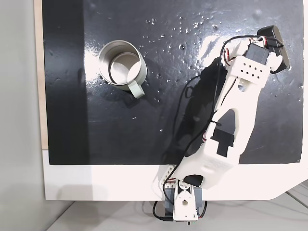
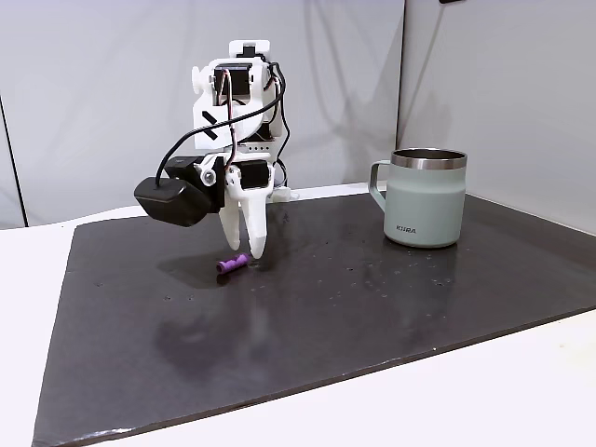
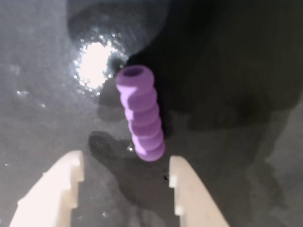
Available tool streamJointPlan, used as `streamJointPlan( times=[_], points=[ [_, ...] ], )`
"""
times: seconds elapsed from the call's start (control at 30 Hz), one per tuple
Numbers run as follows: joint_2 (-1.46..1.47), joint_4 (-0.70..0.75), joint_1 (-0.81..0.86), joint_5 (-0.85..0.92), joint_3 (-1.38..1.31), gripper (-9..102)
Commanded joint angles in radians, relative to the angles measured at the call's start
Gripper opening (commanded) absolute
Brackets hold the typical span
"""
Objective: Grasp a pengrip and put it in the cup.
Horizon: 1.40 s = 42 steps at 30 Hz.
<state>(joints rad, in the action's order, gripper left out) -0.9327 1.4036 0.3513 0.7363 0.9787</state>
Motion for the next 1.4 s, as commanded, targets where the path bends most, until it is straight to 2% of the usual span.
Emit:
streamJointPlan(
  times=[0.0,0.2,0.27,0.33,0.37,0.53,0.67,0.9,1.17,1.37],
  points=[
    [0.04,0.058,0.031,0.02,-0.163,24],
    [0.252,0.221,0.055,0.028,-0.497,24],
    [0.365,0.31,0.058,0.028,-0.683,24],
    [0.545,0.43,0.06,0.028,-0.994,23],
    [0.58,0.431,0.061,0.026,-1.049,21],
    [0.612,0.431,0.067,0.028,-1.058,6],
    [0.615,0.431,0.072,0.041,-1.058,1],
    [0.525,0.433,0.064,0.044,-0.994,0],
    [0.132,0.433,-0.014,-0.031,-0.683,0],
    [-0.13,0.433,-0.094,-0.118,-0.548,0]
  ],
)
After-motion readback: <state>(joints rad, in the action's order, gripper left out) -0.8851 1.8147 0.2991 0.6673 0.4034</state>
